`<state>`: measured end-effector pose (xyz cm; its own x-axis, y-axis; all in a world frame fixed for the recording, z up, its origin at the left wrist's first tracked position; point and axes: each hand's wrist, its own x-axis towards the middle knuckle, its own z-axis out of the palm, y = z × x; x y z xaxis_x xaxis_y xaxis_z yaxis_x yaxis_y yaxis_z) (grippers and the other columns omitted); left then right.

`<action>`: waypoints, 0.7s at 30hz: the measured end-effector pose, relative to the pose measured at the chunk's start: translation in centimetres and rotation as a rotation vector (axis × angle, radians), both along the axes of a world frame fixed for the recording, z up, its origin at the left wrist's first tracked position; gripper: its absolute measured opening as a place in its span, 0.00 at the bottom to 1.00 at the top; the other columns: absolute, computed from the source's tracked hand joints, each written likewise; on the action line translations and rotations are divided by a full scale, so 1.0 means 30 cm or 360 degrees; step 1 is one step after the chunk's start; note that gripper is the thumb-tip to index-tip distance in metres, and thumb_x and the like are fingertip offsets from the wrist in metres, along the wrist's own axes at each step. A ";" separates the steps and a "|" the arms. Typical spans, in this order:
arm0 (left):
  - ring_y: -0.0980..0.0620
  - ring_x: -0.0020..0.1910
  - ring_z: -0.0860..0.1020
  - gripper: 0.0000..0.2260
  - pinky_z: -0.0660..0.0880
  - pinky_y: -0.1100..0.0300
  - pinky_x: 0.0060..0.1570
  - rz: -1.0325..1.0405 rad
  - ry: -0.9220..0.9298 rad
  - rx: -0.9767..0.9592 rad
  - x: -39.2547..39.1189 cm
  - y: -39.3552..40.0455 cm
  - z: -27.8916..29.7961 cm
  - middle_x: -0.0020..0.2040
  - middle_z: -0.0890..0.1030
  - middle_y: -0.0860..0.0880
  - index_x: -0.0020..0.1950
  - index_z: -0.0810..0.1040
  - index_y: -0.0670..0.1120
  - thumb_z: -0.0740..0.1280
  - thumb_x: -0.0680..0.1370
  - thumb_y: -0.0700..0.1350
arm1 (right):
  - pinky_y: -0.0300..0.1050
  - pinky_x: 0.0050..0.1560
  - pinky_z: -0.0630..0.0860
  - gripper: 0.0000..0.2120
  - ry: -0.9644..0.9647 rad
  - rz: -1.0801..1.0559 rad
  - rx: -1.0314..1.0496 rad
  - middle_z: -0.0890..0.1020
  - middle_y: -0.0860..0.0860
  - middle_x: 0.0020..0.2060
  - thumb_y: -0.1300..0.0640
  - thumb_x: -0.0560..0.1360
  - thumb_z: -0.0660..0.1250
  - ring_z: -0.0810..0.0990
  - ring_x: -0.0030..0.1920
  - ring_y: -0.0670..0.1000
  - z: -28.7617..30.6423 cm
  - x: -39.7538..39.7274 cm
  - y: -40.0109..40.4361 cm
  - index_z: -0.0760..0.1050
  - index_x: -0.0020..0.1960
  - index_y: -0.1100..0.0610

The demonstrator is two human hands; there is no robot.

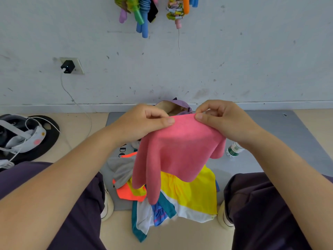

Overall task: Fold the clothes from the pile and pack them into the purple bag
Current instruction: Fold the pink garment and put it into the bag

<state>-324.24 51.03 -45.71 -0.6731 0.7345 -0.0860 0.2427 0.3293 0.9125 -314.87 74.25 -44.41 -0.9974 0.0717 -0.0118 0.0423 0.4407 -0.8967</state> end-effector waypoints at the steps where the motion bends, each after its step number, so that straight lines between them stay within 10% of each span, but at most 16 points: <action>1: 0.61 0.41 0.79 0.07 0.73 0.66 0.46 0.0126 0.0129 0.0016 -0.002 0.002 -0.006 0.42 0.85 0.52 0.44 0.86 0.51 0.71 0.77 0.52 | 0.28 0.32 0.66 0.05 -0.0030 0.0000 0.0061 0.75 0.42 0.25 0.55 0.75 0.71 0.71 0.28 0.39 -0.002 0.001 0.002 0.81 0.40 0.51; 7: 0.54 0.38 0.74 0.12 0.72 0.54 0.41 0.0833 0.0521 0.0169 -0.079 -0.028 -0.005 0.39 0.81 0.38 0.40 0.83 0.40 0.71 0.77 0.48 | 0.40 0.42 0.73 0.07 -0.0178 -0.0049 0.0201 0.84 0.56 0.38 0.53 0.74 0.72 0.78 0.36 0.46 0.024 0.005 0.047 0.82 0.43 0.57; 13: 0.59 0.40 0.76 0.07 0.70 0.61 0.49 0.0297 0.0236 0.0075 -0.019 0.006 -0.009 0.38 0.81 0.58 0.48 0.83 0.53 0.70 0.75 0.55 | 0.31 0.36 0.73 0.02 -0.0157 0.0113 -0.0132 0.84 0.47 0.34 0.57 0.73 0.73 0.81 0.34 0.42 0.020 0.023 -0.014 0.83 0.42 0.54; 16: 0.47 0.38 0.79 0.17 0.71 0.57 0.45 -0.0061 0.0091 -0.0085 0.043 0.038 -0.012 0.36 0.83 0.45 0.56 0.78 0.67 0.69 0.69 0.67 | 0.29 0.38 0.73 0.06 -0.0166 0.0284 -0.0195 0.85 0.46 0.36 0.56 0.74 0.72 0.81 0.36 0.40 0.013 0.030 -0.064 0.84 0.49 0.56; 21: 0.51 0.32 0.72 0.15 0.66 0.58 0.36 0.0019 0.0076 -0.0045 0.053 0.045 -0.012 0.33 0.79 0.38 0.44 0.80 0.47 0.70 0.75 0.59 | 0.29 0.38 0.73 0.06 -0.0157 0.0353 -0.0233 0.84 0.44 0.36 0.60 0.77 0.68 0.80 0.36 0.40 0.019 0.028 -0.071 0.82 0.52 0.59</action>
<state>-322.65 52.39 -46.07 -0.6857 0.7240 -0.0743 0.2815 0.3580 0.8903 -314.03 72.13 -43.84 -0.9819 -0.1580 -0.1040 0.0497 0.3152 -0.9477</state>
